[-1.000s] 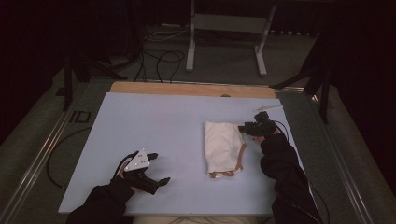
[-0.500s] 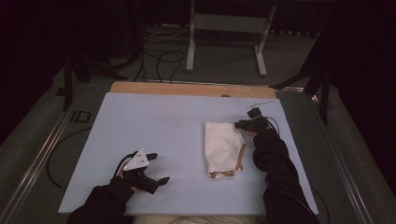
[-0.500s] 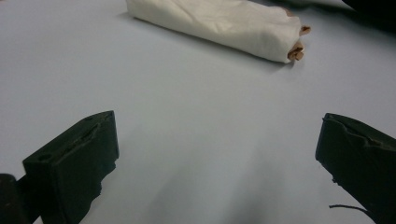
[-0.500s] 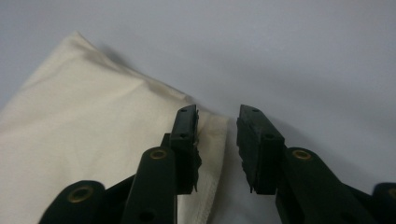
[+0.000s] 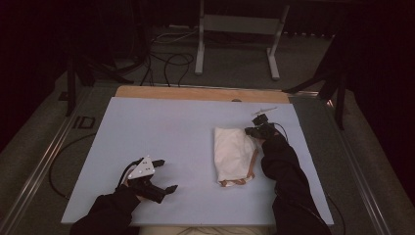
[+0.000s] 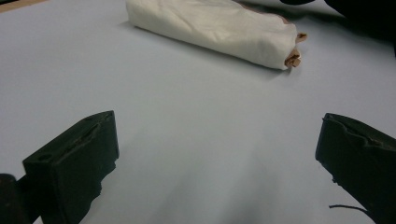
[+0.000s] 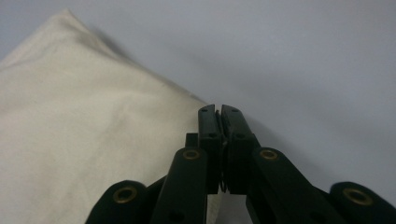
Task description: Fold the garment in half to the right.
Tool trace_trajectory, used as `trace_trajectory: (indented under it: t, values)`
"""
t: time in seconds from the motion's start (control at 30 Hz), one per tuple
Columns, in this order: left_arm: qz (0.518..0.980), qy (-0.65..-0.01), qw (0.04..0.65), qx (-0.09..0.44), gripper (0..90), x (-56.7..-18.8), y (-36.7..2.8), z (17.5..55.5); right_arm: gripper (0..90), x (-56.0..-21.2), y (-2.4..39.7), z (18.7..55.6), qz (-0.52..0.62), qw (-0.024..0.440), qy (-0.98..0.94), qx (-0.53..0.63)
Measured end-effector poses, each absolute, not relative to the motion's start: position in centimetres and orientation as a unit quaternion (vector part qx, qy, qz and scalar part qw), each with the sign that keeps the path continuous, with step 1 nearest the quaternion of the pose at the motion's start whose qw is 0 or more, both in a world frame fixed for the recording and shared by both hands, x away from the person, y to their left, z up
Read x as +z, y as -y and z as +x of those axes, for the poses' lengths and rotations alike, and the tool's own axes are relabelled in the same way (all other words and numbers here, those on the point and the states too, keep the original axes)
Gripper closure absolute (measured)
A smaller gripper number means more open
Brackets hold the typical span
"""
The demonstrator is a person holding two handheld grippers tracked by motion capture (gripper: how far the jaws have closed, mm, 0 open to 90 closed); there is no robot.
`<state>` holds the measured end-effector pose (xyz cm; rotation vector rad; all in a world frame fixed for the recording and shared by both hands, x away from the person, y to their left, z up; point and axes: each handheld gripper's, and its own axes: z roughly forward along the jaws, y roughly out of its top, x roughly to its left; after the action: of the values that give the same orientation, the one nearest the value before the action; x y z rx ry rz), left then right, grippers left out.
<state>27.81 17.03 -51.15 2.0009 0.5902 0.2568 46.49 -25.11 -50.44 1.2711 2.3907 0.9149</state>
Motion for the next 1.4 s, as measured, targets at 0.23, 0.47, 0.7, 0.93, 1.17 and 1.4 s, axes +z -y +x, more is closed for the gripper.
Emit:
trace_trajectory:
  t: [0.23, 0.47, 0.7, 0.93, 1.17, 1.4]
  values:
    - [0.825, -0.247, 0.497, 0.107, 0.8, -51.2, -17.1, 27.8, 88.2, -49.9, 25.6, 46.5, 0.444, 0.156, -0.821, 0.324]
    - [0.825, -0.246, 0.497, 0.107, 0.8, -51.2, -17.1, 27.8, 87.5, -50.7, 25.8, 46.7, 0.454, 0.153, -0.816, 0.325]
    - [0.825, -0.247, 0.496, 0.108, 0.8, -51.2, -17.2, 27.9, 85.1, -51.7, 25.5, 46.7, 0.452, 0.153, -0.821, 0.315]
    - [0.825, -0.248, 0.496, 0.109, 0.8, -51.1, -17.2, 27.9, 78.5, -51.7, 25.6, 46.6, 0.452, 0.159, -0.82, 0.311]
    - [0.825, -0.25, 0.495, 0.109, 0.8, -51.2, -17.3, 28.0, 67.3, -51.6, 25.8, 46.5, 0.458, 0.155, -0.817, 0.313]
    - [0.824, -0.252, 0.496, 0.11, 0.8, -51.1, -17.3, 28.0, 54.6, -50.5, 25.6, 46.1, 0.451, 0.15, -0.818, 0.325]
